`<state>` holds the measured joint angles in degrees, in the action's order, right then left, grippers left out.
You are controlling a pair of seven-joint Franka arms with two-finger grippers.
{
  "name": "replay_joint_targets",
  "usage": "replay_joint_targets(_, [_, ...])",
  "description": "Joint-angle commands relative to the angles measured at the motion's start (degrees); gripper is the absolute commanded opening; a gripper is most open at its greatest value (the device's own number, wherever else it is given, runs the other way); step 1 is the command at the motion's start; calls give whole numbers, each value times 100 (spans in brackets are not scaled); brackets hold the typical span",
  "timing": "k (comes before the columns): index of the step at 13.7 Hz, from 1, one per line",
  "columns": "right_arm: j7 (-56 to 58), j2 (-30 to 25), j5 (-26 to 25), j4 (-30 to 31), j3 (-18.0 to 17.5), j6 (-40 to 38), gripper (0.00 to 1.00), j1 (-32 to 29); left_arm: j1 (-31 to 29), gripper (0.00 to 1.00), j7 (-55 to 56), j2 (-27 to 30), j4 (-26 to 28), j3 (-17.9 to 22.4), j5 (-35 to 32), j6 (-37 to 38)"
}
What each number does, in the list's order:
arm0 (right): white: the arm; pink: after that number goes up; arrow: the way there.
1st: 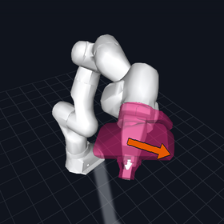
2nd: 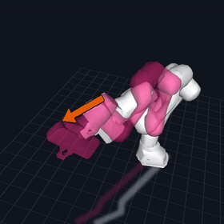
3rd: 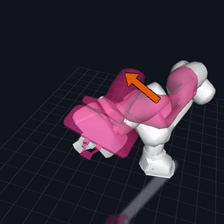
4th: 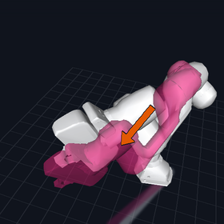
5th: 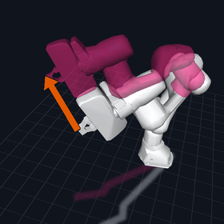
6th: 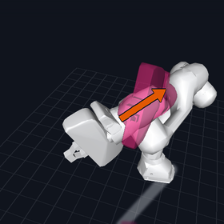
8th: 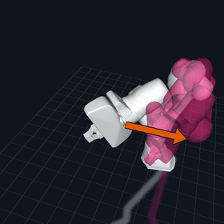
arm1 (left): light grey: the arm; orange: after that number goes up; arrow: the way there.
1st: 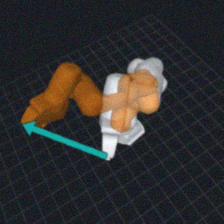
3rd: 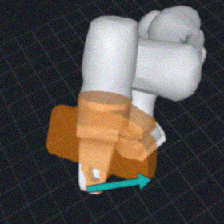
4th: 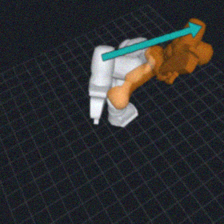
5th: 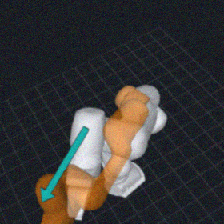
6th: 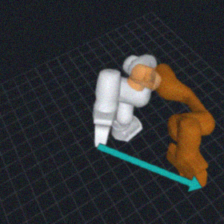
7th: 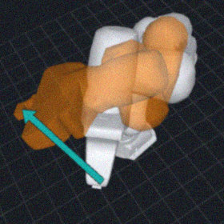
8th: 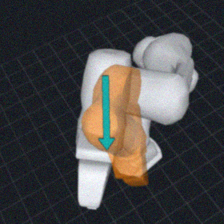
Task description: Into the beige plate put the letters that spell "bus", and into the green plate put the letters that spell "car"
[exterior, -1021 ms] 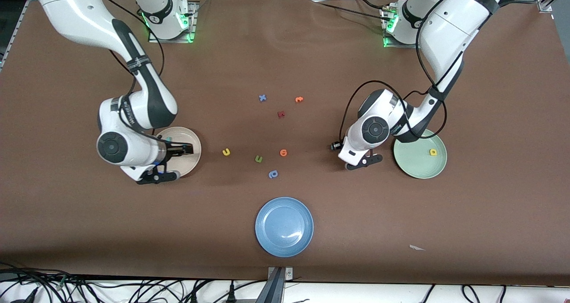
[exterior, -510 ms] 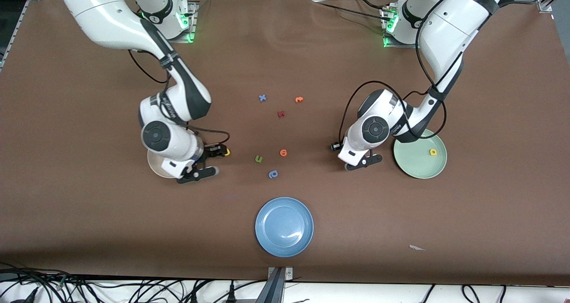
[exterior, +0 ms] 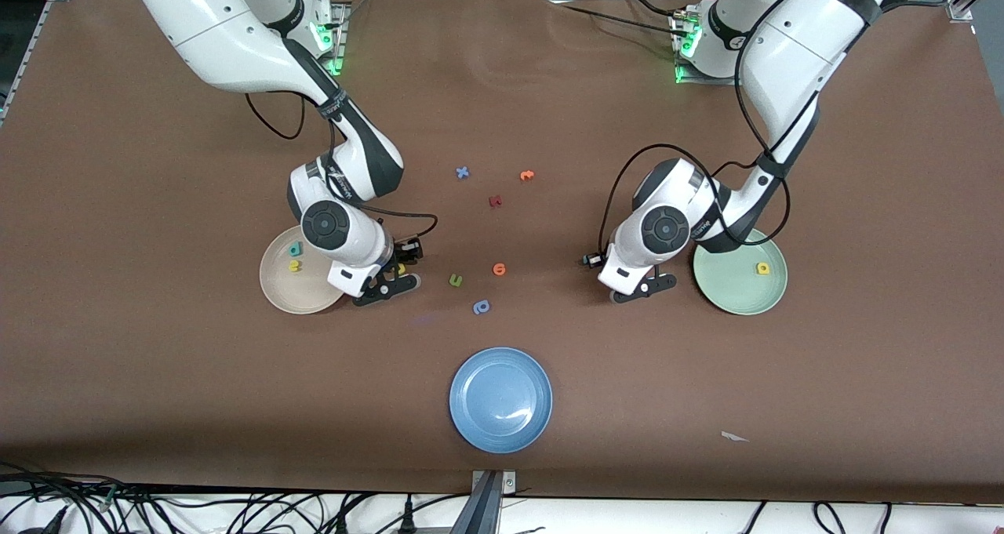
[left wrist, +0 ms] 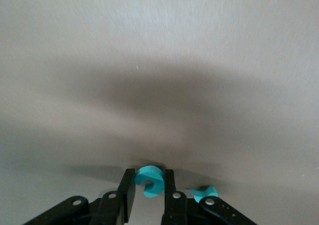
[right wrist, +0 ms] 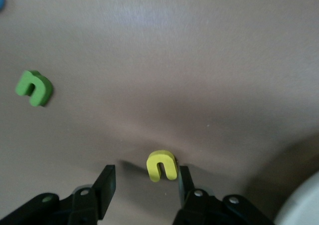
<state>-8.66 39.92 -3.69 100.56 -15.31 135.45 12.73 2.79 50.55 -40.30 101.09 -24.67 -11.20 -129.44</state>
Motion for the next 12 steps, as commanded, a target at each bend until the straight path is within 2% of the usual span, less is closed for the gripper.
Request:
replay_joint_targets(1, [-4,-90,-105,175,-25,139,58,-25,-339,23,-227,575,-2,-29,-146,619])
replay_joint_targets(3, [-4,-81,-114,184,-25,139,52,-16,-629,23,-746,838,-72,-38,-67,1077])
replay_joint_targets(4, [-4,-89,-114,201,-25,131,45,-16,-822,23,-983,953,-72,-38,-66,1244])
replay_joint_targets(6, [5,-90,-123,236,-7,139,24,-16,-1165,24,-1606,1085,-72,-38,-66,1596])
replay_joint_targets(8, [40,-98,-123,210,37,113,12,-24,-1604,24,-2388,1103,-72,-29,-75,1764])
replay_joint_targets(12, [75,-309,-114,-17,115,-342,11,-68,-2159,26,-3120,718,-19,50,-302,1774])
